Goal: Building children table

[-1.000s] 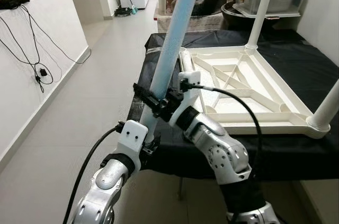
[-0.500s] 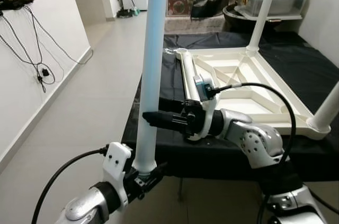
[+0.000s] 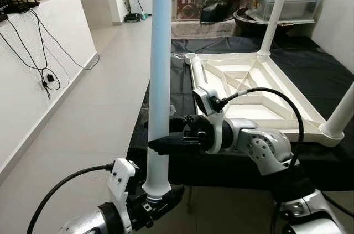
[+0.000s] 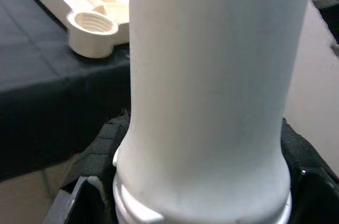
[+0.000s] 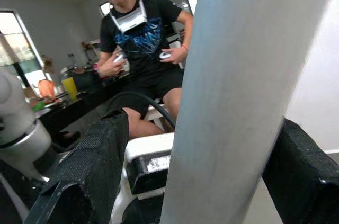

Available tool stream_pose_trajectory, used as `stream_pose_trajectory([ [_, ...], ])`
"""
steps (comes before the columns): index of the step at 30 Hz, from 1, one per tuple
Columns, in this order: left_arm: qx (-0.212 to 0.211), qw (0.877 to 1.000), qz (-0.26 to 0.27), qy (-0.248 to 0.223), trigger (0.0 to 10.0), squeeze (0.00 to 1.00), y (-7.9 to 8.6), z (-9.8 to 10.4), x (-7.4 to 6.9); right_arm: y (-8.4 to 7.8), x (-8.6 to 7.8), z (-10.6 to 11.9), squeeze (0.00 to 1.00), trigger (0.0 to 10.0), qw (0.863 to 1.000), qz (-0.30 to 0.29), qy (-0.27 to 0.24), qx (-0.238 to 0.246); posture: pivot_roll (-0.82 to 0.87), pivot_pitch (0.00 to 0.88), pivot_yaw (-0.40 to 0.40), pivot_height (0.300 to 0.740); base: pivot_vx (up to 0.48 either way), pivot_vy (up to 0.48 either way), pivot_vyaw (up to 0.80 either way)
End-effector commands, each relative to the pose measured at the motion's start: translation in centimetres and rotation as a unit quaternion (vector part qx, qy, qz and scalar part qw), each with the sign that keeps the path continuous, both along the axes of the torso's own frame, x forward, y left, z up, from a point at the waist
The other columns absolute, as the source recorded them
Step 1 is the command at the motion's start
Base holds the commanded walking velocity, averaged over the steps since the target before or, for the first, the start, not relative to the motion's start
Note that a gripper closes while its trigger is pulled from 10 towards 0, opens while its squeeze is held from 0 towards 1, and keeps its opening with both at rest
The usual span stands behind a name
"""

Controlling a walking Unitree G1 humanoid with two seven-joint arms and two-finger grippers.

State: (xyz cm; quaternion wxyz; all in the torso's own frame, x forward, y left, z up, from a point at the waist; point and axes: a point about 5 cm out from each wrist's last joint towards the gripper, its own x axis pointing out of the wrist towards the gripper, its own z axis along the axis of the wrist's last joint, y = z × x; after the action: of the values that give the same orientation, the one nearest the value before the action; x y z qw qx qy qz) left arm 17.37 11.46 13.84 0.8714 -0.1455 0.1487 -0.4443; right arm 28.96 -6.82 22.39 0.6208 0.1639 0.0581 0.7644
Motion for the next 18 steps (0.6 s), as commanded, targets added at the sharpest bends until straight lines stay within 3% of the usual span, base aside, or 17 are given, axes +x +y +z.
stream_pose_trajectory([
  [1,-0.006,1.0,-0.028,0.004,10.0,0.0,-0.4,0.3,-0.5,0.8,-0.3,0.6,0.0,10.0,1.0,0.03,-0.002,0.004,0.09,0.023,0.034,0.74,0.0,0.0,0.0],
  [18,0.006,0.998,-0.064,0.024,10.0,0.0,-0.3,-0.3,-0.9,2.1,-0.9,0.6,0.0,10.0,0.997,0.071,0.014,0.004,0.09,0.028,0.035,0.74,0.0,0.0,0.0],
])
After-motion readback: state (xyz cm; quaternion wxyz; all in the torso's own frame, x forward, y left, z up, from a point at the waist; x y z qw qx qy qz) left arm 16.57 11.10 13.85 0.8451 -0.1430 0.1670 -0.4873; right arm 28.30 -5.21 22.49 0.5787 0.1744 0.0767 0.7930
